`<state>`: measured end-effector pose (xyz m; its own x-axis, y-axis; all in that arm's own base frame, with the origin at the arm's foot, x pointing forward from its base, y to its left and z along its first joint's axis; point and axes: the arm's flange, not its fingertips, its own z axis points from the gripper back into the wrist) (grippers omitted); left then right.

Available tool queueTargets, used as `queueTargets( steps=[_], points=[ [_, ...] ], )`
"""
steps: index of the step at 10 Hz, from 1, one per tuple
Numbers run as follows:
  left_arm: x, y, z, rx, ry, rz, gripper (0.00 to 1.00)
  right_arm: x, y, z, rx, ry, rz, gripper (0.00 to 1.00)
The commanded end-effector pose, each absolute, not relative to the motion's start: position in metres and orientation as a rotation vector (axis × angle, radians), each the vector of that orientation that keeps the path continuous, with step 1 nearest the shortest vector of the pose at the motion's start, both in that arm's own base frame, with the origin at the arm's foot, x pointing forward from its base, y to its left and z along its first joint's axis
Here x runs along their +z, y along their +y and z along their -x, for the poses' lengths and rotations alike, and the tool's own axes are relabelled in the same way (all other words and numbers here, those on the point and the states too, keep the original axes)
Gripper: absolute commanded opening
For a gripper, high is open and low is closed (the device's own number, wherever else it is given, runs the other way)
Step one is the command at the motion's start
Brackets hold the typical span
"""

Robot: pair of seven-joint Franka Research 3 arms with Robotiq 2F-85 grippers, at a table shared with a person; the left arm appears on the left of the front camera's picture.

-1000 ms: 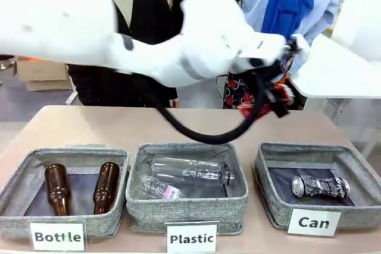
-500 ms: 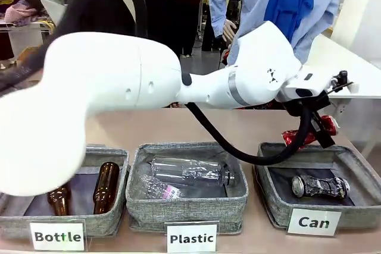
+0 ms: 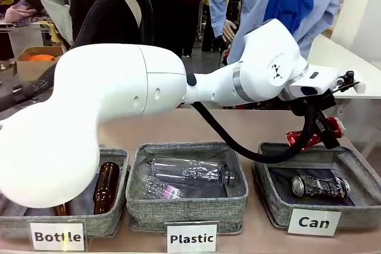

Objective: Sort the can waste into the basket.
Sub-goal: Pick up the can waste from the table and place it in the right Fabric basket.

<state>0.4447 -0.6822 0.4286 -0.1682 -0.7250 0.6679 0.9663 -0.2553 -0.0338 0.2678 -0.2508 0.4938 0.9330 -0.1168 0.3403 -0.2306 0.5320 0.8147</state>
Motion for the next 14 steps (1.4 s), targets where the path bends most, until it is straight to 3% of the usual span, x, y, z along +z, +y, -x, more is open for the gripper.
queueTargets(
  steps=[1, 3, 4, 8, 11, 14],
  points=[
    [0.438, -0.697, -0.457, -1.745, -0.461, 0.652, 0.64, 0.499, -0.252, -0.271, 0.053, -0.371, -1.013, 1.0],
    [0.443, -0.689, -0.459, -1.747, -0.461, 0.67, 0.68, 0.499, -0.252, -0.271, 0.053, -0.371, -1.013, 1.0],
    [0.444, -0.687, -0.459, -1.742, -0.462, 0.672, 1.0, 0.499, -0.252, -0.271, 0.053, -0.371, -1.013, 1.0],
    [0.452, -0.673, -0.449, -1.766, -0.451, 0.702, 1.0, 0.499, -0.252, -0.271, 0.053, -0.371, -1.013, 1.0],
    [0.461, -0.629, -0.424, -1.786, -0.361, 0.732, 1.0, 0.494, -0.251, -0.268, 0.069, -0.378, -1.014, 1.0],
    [0.482, -0.551, -0.391, -1.716, -0.317, 0.721, 1.0, 0.49, -0.212, -0.331, 0.121, -0.313, -1.013, 1.0]
  ],
)
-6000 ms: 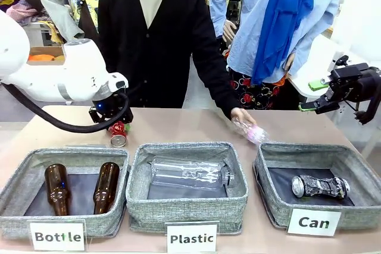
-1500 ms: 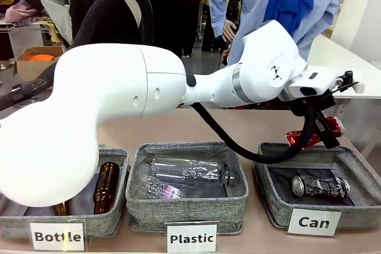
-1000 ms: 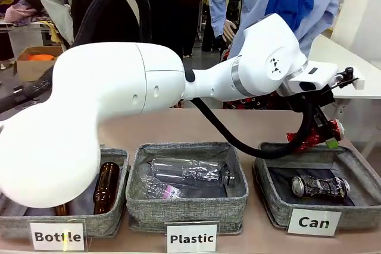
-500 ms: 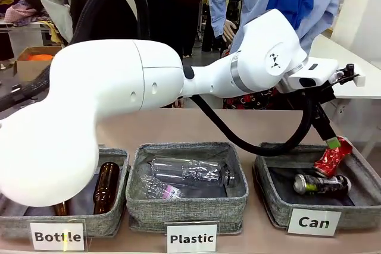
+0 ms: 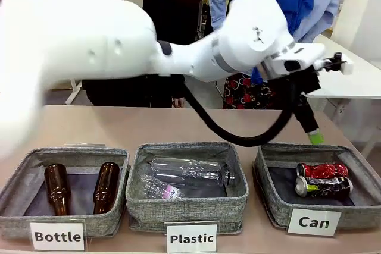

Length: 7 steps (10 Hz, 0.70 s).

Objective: Sort the can waste into the basket.
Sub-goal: Pick up the can waste from the table and place it in the right Fabric basket.

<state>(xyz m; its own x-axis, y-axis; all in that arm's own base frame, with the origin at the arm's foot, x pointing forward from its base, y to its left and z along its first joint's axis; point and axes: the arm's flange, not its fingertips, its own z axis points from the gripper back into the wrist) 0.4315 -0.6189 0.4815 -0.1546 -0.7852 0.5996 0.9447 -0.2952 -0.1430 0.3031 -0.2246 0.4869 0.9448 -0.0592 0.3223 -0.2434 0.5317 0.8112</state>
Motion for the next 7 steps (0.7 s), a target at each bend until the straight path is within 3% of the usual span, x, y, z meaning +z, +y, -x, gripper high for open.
queueTargets(
  steps=[1, 3, 7],
  points=[
    [0.491, -0.516, -0.386, -1.632, -0.32, 0.723, 1.0, 0.486, -0.194, -0.354, 0.159, -0.31, -1.031, 1.0],
    [0.499, -0.432, -0.382, -1.424, -0.236, 0.815, 1.0, 0.474, -0.148, -0.396, 0.253, -0.304, -1.103, 1.0],
    [0.49, -0.248, -0.387, -0.667, -0.149, 1.0, 1.0, 0.436, -0.031, -0.454, 0.377, -0.246, -1.217, 1.0]
  ],
)
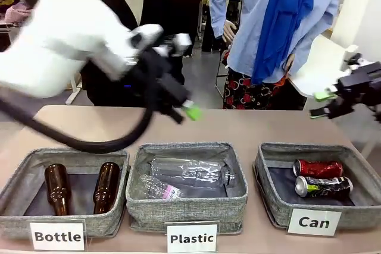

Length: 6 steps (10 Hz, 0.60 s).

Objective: Sort the can waste into the basket.
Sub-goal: Pick up the can waste from the table and place it in the right Fabric basket.

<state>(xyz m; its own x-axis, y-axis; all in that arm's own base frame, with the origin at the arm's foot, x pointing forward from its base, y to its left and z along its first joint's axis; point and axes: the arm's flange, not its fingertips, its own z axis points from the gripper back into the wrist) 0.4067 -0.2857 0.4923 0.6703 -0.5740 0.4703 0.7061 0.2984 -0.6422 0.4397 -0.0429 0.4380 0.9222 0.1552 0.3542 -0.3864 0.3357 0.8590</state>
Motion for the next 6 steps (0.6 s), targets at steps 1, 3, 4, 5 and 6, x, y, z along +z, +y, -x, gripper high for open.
queueTargets(
  steps=[1, 3, 4, 5, 6],
  points=[
    [0.488, -0.201, -0.384, -0.518, -0.177, 1.068, 1.0, 0.426, -0.01, -0.462, 0.367, -0.22, -1.289, 1.0],
    [0.479, -0.098, -0.38, -0.304, -0.284, 1.239, 1.0, 0.408, 0.021, -0.47, 0.3, -0.183, -1.431, 1.0],
    [0.461, -0.043, -0.374, -0.171, -0.332, 1.311, 1.0, 0.399, 0.031, -0.464, 0.255, -0.173, -1.421, 1.0],
    [0.44, -0.001, -0.369, -0.066, -0.355, 1.38, 1.0, 0.395, 0.032, -0.453, 0.228, -0.147, -1.395, 1.0],
    [0.415, 0.032, -0.367, 0.052, -0.399, 1.395, 1.0, 0.397, 0.022, -0.443, 0.188, -0.158, -1.376, 1.0]
  ],
)
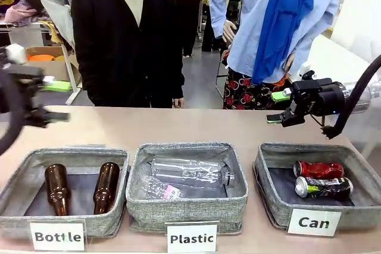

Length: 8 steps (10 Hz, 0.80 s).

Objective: Sort the can waste into the basket.
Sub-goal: Pick up the can waste from the table and place it in the right Fabric basket.

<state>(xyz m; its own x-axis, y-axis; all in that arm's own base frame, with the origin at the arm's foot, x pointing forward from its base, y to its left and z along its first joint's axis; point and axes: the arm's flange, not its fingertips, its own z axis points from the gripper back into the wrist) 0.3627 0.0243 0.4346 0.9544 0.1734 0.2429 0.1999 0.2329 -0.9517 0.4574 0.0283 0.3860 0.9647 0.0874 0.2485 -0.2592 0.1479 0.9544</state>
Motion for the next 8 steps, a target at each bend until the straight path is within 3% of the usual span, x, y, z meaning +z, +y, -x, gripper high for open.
queueTargets(
  steps=[1, 2, 3, 4, 8],
  points=[
    [0.397, 0.055, -0.361, 0.092, -0.402, 1.413, 1.0, 0.406, 0.008, -0.432, 0.168, -0.194, -1.372, 1.0],
    [0.379, 0.068, -0.357, 0.169, -0.408, 1.384, 1.0, 0.412, -0.01, -0.426, 0.124, -0.233, -1.302, 1.0],
    [0.368, 0.07, -0.356, 0.172, -0.39, 1.389, 1.0, 0.389, 0.018, -0.45, 0.223, -0.161, -1.395, 1.0],
    [0.393, 0.085, -0.36, 0.15, -0.378, 1.367, 1.0, 0.389, 0.018, -0.45, 0.223, -0.161, -1.395, 1.0],
    [0.393, 0.085, -0.36, 0.15, -0.378, 1.367, 1.0, 0.389, 0.018, -0.45, 0.223, -0.161, -1.395, 1.0]
  ],
)
